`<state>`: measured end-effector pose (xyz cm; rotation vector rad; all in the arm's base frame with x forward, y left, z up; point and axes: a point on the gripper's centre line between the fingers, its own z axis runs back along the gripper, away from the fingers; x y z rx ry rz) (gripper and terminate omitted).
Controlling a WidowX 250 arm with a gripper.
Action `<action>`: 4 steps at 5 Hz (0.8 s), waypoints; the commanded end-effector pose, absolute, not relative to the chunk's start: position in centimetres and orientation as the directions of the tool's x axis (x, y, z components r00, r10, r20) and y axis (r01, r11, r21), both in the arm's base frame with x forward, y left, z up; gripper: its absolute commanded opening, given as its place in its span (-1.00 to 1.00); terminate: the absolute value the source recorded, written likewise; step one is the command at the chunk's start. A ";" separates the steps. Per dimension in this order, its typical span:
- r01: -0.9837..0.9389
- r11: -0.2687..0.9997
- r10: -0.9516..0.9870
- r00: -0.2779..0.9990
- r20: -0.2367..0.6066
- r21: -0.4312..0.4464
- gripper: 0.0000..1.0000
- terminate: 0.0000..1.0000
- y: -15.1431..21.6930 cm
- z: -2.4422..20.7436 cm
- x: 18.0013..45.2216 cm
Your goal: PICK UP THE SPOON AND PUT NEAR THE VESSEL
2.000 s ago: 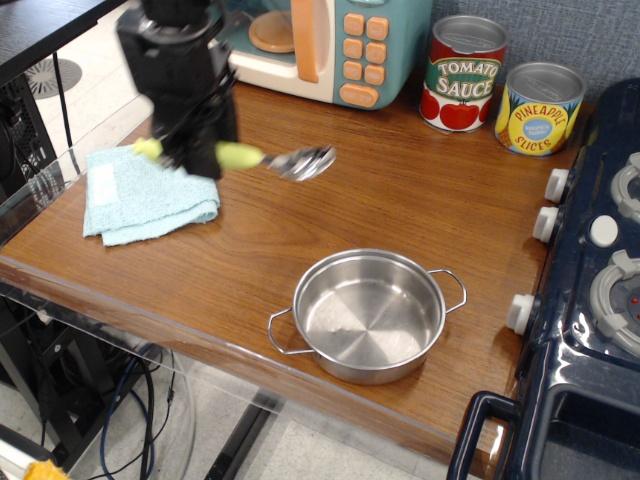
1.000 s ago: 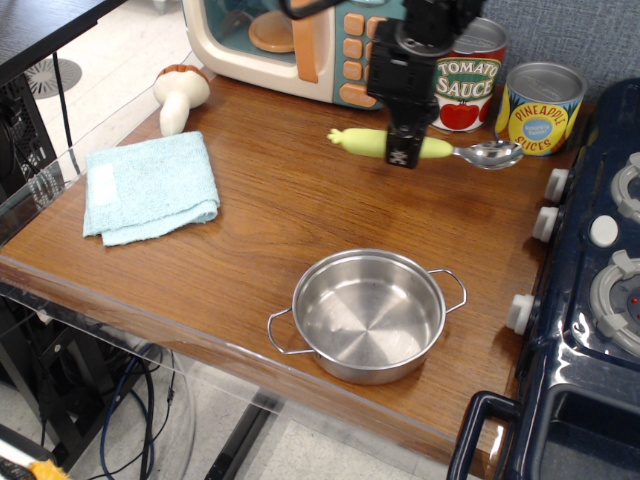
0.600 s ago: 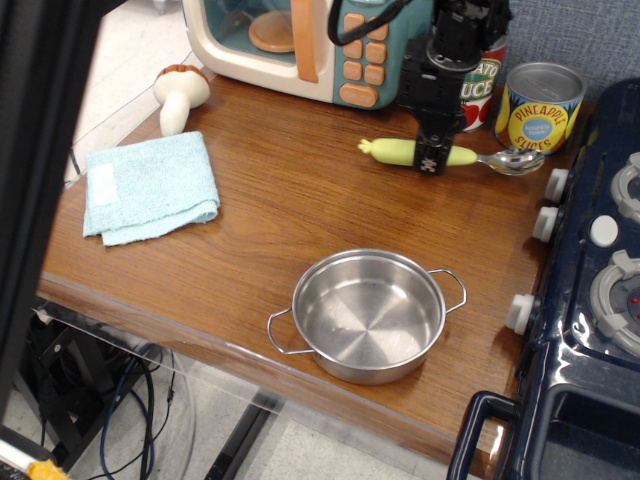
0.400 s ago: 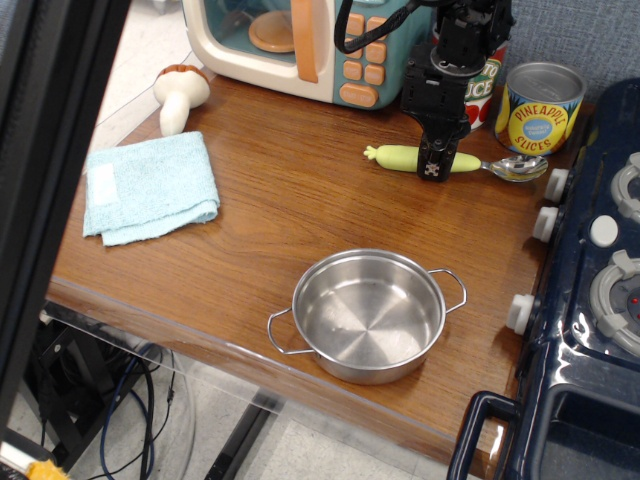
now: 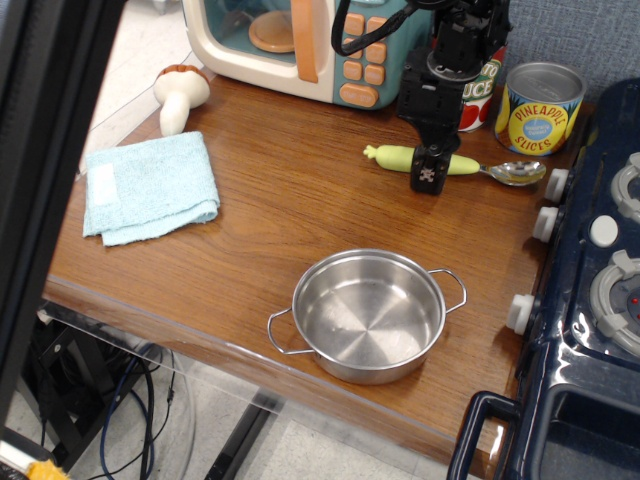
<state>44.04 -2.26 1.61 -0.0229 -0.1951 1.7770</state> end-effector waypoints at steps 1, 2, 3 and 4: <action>-0.946 -0.205 0.975 -0.221 0.036 -0.250 1.00 -1.00 -0.8 8.0 44.2; -0.936 -0.226 0.972 -0.237 0.005 -0.271 1.00 -1.00 0.2 10.4 43.6; -0.927 -0.232 0.973 -0.220 -0.073 -0.294 1.00 -1.00 1.4 12.1 42.0; -0.927 -0.232 0.973 -0.220 -0.073 -0.294 1.00 -1.00 1.4 12.1 42.0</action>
